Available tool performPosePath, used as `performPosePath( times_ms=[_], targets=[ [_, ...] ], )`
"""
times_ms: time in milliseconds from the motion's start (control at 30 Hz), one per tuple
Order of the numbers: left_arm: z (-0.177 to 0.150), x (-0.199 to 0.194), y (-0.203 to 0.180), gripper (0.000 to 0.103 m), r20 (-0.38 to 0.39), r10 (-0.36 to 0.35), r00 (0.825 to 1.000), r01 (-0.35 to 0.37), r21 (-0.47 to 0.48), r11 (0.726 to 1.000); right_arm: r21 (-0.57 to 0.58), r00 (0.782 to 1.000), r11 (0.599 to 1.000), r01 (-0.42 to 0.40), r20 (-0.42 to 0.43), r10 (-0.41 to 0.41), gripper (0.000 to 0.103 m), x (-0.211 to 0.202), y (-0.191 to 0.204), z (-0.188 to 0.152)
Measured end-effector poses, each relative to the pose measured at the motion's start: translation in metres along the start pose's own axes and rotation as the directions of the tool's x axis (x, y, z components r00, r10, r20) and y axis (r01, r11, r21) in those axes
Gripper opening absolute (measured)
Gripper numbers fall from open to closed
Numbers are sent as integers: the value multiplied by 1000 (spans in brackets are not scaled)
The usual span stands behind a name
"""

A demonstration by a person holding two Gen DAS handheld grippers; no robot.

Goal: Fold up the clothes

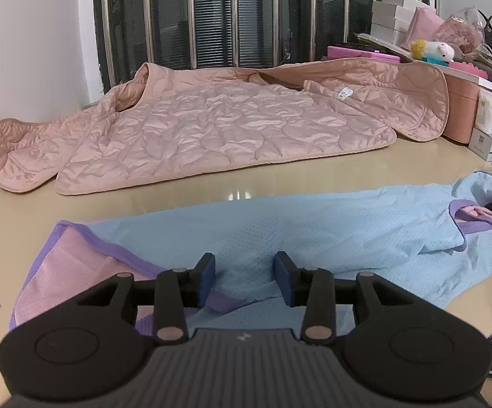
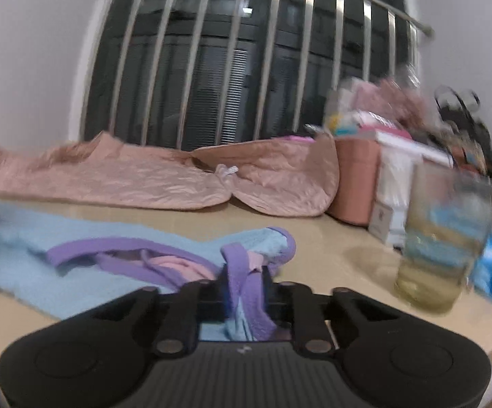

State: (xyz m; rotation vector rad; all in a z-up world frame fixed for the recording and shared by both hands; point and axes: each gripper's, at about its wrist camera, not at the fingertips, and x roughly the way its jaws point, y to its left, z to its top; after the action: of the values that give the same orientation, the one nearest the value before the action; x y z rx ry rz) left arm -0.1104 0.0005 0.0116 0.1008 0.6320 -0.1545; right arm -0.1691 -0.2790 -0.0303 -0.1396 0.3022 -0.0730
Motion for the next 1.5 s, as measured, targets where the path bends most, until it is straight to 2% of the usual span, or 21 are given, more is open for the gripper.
performPosePath(
  times_ms=[67,167,300,367,467,533,600,667,733,867,933,967,1033,1067,1133,1233,1300,1333,1433,1467,1500],
  targets=[
    [0,0,1,41,-4,-3,1000,3,-10,1000,27,1000,999,-21,5,21,10,-1,-1,12],
    [0,0,4,43,-6,-9,1000,9,-20,1000,40,994,996,-84,72,81,10,-13,6,39],
    [4,-9,16,43,-2,-13,1000,13,-41,999,31,958,962,-271,106,267,10,-22,54,71],
    [7,-19,32,44,19,2,1000,-1,-82,997,-13,931,935,-354,87,354,10,-19,90,73],
    [14,-31,55,45,35,35,999,-30,-135,990,-86,909,906,-415,-86,408,15,2,147,63],
    [14,-38,65,46,41,63,997,-57,-142,988,-85,890,891,-447,-140,433,25,5,163,57],
    [9,-45,72,48,40,79,996,-72,-154,985,-89,889,886,-456,-105,446,48,-8,162,60],
    [4,-51,78,49,28,91,995,-84,-170,982,-83,886,883,-462,-63,458,56,-23,154,67],
    [-2,-55,83,50,21,121,992,-115,-182,977,-61,882,880,-470,-21,470,56,-39,139,77],
    [-13,-62,98,53,10,222,975,-216,-199,956,108,873,867,-486,14,487,53,-35,92,95],
    [-20,-63,105,54,-3,240,971,-234,-238,943,154,893,885,-440,-24,449,30,-17,83,90],
    [-24,-63,109,54,-13,232,973,-227,-267,937,136,901,898,-419,-59,429,17,-4,86,85],
    [-31,-62,111,54,-20,226,974,-221,-310,925,87,895,902,-423,-119,431,16,11,99,73],
    [-34,-66,108,54,-14,244,970,-236,-314,920,72,872,888,-454,-166,460,15,17,108,68],
    [-42,-74,105,57,-7,290,957,-276,-336,901,75,845,863,-499,-178,504,16,13,113,65],
    [-53,-85,101,60,-11,361,932,-339,-376,863,50,815,830,-555,-167,555,21,4,106,94],
    [-60,-87,95,60,-12,394,919,-367,-391,844,-4,803,810,-586,-133,581,50,4,106,121],
    [-63,-87,92,60,-12,411,911,-381,-403,832,-35,780,784,-620,-138,610,58,12,110,136],
    [-67,-87,84,59,12,386,922,-340,-449,826,-121,615,607,-786,-255,746,59,49,156,171],
    [-67,-85,82,59,17,374,927,-326,-456,828,-143,553,538,-831,-312,772,57,64,177,180],
    [-66,-83,80,59,19,371,928,-321,-463,826,-153,507,487,-860,-366,780,55,76,199,185]
  ],
)
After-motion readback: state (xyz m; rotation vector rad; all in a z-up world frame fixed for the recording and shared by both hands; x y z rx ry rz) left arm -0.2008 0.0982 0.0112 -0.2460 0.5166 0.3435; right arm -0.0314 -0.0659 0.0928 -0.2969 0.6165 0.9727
